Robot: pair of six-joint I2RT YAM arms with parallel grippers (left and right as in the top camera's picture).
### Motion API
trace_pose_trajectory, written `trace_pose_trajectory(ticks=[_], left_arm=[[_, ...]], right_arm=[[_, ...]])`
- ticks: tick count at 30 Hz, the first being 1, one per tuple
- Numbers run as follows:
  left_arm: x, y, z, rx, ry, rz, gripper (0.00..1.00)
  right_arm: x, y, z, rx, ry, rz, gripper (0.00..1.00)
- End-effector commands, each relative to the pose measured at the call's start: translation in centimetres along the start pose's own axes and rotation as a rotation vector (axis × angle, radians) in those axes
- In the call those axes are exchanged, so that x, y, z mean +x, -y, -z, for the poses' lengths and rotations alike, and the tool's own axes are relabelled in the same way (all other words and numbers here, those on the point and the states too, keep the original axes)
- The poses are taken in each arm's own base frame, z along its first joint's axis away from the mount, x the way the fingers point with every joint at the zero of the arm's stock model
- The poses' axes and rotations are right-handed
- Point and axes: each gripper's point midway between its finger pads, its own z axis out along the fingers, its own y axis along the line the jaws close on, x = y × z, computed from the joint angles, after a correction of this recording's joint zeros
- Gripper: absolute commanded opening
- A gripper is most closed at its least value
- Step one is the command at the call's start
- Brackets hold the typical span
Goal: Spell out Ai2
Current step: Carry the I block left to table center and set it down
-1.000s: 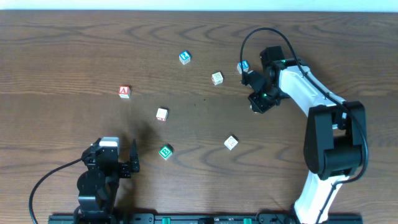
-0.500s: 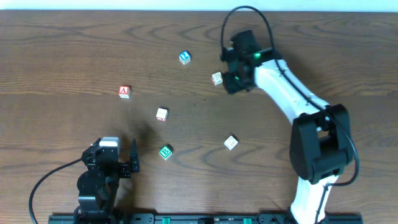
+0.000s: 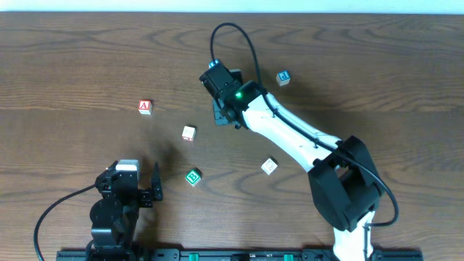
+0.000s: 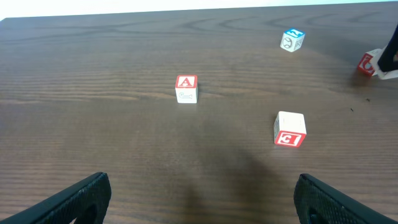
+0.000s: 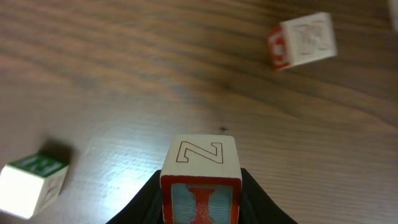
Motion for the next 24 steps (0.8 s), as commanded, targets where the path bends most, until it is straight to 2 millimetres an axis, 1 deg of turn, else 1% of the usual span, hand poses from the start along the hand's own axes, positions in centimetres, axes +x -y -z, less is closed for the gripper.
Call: trace_pose_trajectory(ticks=[1, 5, 8, 12, 18, 21, 24], left_arm=[[0.9, 0.1, -0.2, 0.007, -0.021, -0.008, 0.95], [0.9, 0.1, -0.2, 0.007, -0.021, -0.008, 0.95], [0.9, 0.1, -0.2, 0.007, -0.021, -0.008, 0.96], [0.9, 0.1, -0.2, 0.007, -0.021, -0.008, 0.95], [0.9, 0.1, -0.2, 0.007, -0.021, -0.008, 0.95], [0.9, 0.1, -0.2, 0.007, -0.021, -0.008, 0.95], [0.9, 0.1, -0.2, 0.007, -0.021, -0.008, 0.95]], right_arm=[[-1.4, 1.7, -0.1, 0.052, 0.035, -0.129, 0.02], [-1.1, 2.0, -0.9, 0.039, 0.004, -0.152, 0.02], [-0.1, 1.6, -2.2, 0.026, -0.045, -0.150, 0.02], [1.1, 1.0, -3.3, 0.000, -0.101, -0.146, 0.02], [1.1, 1.4, -3.7, 0.005, -0.108, -0.154, 0.02], [1.4, 1.5, -4.4, -0.013, -0.138, -0.167, 0.02], [1.7, 2.0, -5.2, -0.015, -0.166, -0.184, 0.02]])
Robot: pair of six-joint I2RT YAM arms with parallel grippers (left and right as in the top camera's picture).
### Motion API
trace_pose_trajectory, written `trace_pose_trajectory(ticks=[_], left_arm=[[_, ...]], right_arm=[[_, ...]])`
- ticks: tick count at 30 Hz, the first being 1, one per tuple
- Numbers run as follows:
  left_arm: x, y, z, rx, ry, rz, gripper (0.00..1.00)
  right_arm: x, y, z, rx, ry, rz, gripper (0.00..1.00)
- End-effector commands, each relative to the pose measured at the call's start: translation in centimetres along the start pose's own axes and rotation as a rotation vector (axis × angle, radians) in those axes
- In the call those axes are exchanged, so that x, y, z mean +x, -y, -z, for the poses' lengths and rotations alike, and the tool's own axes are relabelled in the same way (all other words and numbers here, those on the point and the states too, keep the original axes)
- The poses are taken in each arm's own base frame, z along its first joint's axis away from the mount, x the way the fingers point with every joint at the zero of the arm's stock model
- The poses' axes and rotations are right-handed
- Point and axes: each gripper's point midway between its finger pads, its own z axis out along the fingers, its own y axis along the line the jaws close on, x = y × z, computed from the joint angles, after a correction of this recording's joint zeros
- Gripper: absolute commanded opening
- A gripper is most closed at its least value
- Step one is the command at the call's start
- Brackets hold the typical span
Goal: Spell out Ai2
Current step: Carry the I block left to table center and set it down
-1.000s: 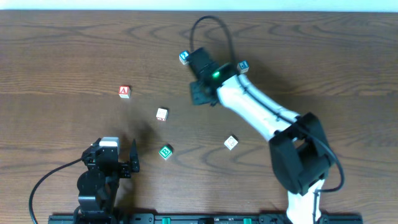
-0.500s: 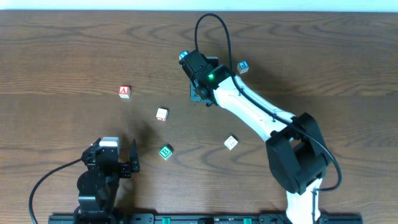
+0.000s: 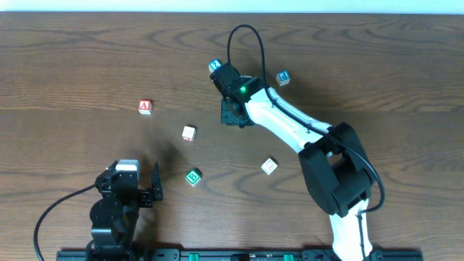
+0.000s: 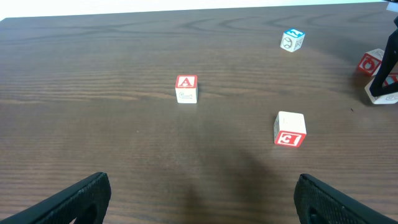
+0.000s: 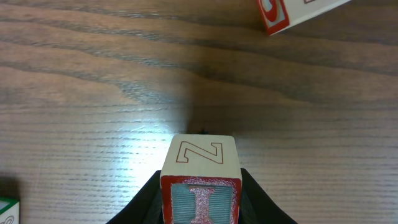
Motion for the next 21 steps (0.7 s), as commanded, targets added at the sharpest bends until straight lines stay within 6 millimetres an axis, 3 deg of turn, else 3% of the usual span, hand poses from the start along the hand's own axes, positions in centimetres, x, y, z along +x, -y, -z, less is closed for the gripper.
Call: trace_pose_trajectory(ticks=[1, 9, 17, 19, 21], left_arm=[[0.9, 0.1, -0.2, 0.007, -0.021, -0.008, 0.95], [0.9, 0.1, -0.2, 0.007, -0.021, -0.008, 0.95], [0.9, 0.1, -0.2, 0.007, -0.021, -0.008, 0.96], [0.9, 0.1, -0.2, 0.007, -0.021, -0.008, 0.95], [0.9, 0.1, -0.2, 0.007, -0.021, -0.008, 0.95]], right_arm=[[-0.4, 0.5, -0.9, -0.010, -0.026, -0.046, 0.02], [-1.6, 0.3, -1.1, -0.024, 0.018, -0.036, 0.02], [-1.1, 0.2, -1.8, -0.014, 0.003, -0.029, 0.02], [-1.0, 0.2, -1.8, -0.016, 0.001, -0.029, 0.06], [-1.0, 0.2, -1.9, -0.016, 0.000, -0.029, 0.17]])
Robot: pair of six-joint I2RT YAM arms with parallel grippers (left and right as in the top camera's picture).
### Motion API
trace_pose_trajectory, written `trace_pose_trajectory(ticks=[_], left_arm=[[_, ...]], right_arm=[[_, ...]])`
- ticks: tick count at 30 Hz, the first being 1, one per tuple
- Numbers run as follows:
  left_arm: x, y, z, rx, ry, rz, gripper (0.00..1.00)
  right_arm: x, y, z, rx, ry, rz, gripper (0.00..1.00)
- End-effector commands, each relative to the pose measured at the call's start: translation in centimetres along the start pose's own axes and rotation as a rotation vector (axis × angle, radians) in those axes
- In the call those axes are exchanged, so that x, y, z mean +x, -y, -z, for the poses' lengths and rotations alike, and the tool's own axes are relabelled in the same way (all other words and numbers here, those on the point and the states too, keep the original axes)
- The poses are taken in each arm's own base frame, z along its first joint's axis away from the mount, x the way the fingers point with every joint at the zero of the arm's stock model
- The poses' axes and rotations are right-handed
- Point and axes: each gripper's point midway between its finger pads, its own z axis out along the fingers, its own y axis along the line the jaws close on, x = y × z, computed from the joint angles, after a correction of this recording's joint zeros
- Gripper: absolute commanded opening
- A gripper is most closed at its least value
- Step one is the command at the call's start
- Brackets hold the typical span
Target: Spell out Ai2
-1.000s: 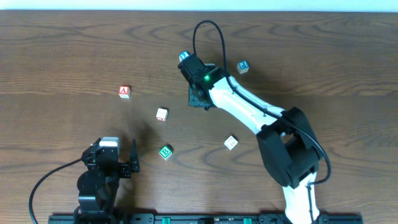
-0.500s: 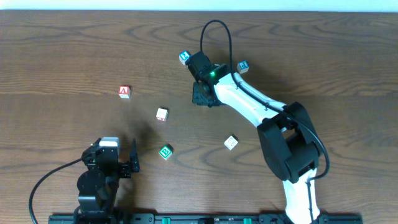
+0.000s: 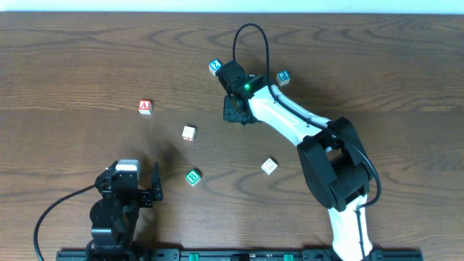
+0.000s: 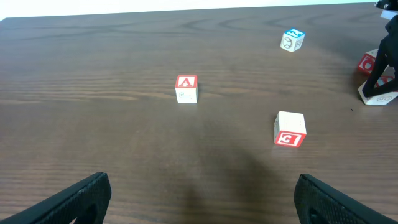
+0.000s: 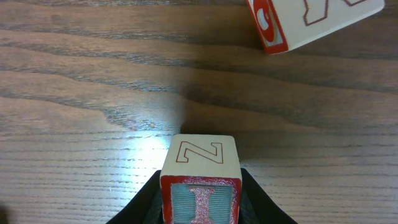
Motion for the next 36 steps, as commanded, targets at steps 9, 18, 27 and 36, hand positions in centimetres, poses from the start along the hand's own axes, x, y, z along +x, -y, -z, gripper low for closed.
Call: trace_pose_trajectory(ticks=[9, 18, 27, 36], left_arm=[[0.9, 0.1, -0.2, 0.007, -0.021, -0.008, 0.95], [0.9, 0.1, -0.2, 0.007, -0.021, -0.008, 0.95], [0.9, 0.1, -0.2, 0.007, -0.021, -0.008, 0.95], [0.9, 0.1, -0.2, 0.007, -0.021, -0.008, 0.95]], right_arm=[[0.0, -0.3, -0.4, -0.006, -0.007, 0.007, 0.46], [-2.0, -1.0, 2.2, -0.042, 0.043, 0.031, 0.70], [-11.2, -3.0, 22.1, -0.186, 0.459, 0.273, 0.86], [-9.7, -1.0, 34.4, -0.252, 0.666, 0.342, 0.99]])
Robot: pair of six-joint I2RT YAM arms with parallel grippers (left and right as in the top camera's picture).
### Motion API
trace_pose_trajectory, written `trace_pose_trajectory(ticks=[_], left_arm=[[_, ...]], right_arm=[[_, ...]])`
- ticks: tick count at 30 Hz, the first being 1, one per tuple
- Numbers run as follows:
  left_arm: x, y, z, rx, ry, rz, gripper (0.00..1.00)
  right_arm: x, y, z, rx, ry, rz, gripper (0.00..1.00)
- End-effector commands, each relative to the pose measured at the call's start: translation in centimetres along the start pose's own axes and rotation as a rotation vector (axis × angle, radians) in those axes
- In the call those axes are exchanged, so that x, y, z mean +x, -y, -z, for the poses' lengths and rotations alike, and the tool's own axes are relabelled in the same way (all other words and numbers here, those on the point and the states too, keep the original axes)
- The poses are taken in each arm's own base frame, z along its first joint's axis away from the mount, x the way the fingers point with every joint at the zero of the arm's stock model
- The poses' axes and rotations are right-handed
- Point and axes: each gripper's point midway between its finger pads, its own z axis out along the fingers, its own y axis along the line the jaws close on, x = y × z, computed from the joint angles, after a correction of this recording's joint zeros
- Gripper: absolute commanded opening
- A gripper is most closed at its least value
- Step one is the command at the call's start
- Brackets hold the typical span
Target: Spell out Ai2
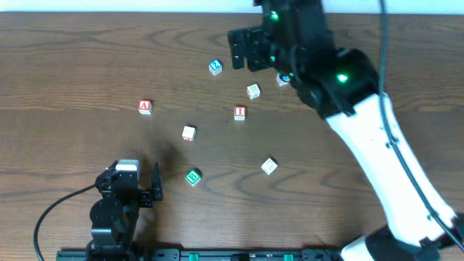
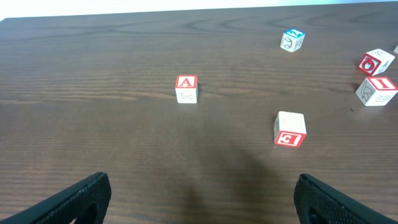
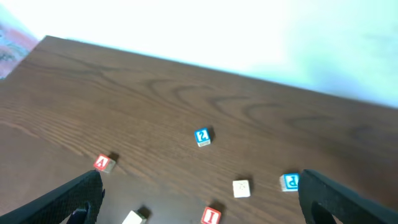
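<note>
The red "A" block (image 1: 145, 106) stands at the left. The red "I" block (image 1: 240, 112) (image 3: 211, 216) stands free on the table near the middle, well to the right of the "A". A blue "2" block (image 1: 215, 67) (image 3: 201, 137) lies farther back. My right gripper (image 1: 246, 49) (image 3: 202, 208) hangs open and empty, high above the back of the table. At the front left edge my left gripper (image 1: 148, 190) (image 2: 202, 208) stands open and empty, facing the "A" block (image 2: 186, 88).
A white and red block (image 1: 253, 91) lies just behind the "I". A blue "P" block (image 3: 290, 182) is at the back right. A white block (image 1: 188, 133), a green block (image 1: 193, 177) and another white block (image 1: 269, 166) lie nearer the front.
My right gripper was shut on the "I" block low over the table. Now the block stands on the table and the gripper is open, raised high toward the back. The left arm has not moved.
My right gripper held the "I" block over the table's middle, left of the white and red block. At each later moment it was a little farther right and lower. Now the block rests there alone and the gripper is up and open.
</note>
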Motion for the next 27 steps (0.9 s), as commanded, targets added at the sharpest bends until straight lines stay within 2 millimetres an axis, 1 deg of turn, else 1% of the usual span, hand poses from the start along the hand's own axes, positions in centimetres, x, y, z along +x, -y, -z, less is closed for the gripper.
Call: trace_pose_trajectory(ticks=[1, 3, 6, 7, 8, 9, 11, 12, 16, 18, 20, 22, 24, 27], left_arm=[[0.9, 0.1, -0.2, 0.007, -0.021, -0.008, 0.95], [0.9, 0.1, -0.2, 0.007, -0.021, -0.008, 0.95], [0.8, 0.1, -0.2, 0.008, -0.020, -0.007, 0.95], [0.5, 0.6, -0.2, 0.033, -0.006, 0.008, 0.95], [0.3, 1.2, -0.2, 0.068, 0.001, 0.041, 0.95], [0.2, 2.3, -0.1, 0.132, 0.000, 0.109, 0.95], [0.7, 4.2, 0.3, 0.244, -0.044, 0.236, 0.95], [0.6, 4.9, 0.5, 0.289, -0.051, 0.298, 0.95], [-0.5, 5.0, 0.5, 0.301, -0.014, 0.343, 0.95], [-0.9, 5.0, 0.5, 0.301, 0.003, 0.344, 0.95], [-1.8, 4.9, 0.6, 0.304, 0.038, 0.340, 0.95], [-3.1, 5.1, 0.8, 0.327, 0.090, 0.338, 0.95], [-5.3, 5.4, 1.3, 0.359, 0.178, 0.323, 0.95], [-8.0, 5.2, 1.8, 0.372, 0.278, 0.320, 0.95]], right_arm=[[0.1, 0.2, 0.7, 0.007, -0.001, 0.040, 0.99], [0.4, 0.2, 1.3, 0.006, -0.015, 0.043, 0.99], [1.8, 0.5, 1.5, 0.016, -0.071, 0.049, 0.99], [2.4, 0.6, 1.5, 0.021, -0.094, 0.051, 0.99], [3.1, 0.8, 1.6, 0.027, -0.124, 0.054, 0.99], [3.6, 0.9, 1.7, 0.032, -0.145, 0.056, 0.99], [4.4, 1.1, 1.8, 0.037, -0.178, 0.075, 0.99], [4.9, 1.3, 1.9, 0.039, -0.199, 0.107, 0.99], [6.4, 1.7, 2.3, 0.038, -0.264, 0.209, 0.99], [6.6, 1.7, 2.4, 0.037, -0.276, 0.233, 0.99], [6.7, 1.8, 2.4, 0.035, -0.279, 0.250, 0.99], [6.6, 1.9, 2.3, 0.039, -0.274, 0.257, 0.99], [6.0, 2.0, 2.2, 0.041, -0.254, 0.250, 0.99], [4.5, 2.7, 2.0, 0.052, -0.197, 0.228, 0.99]])
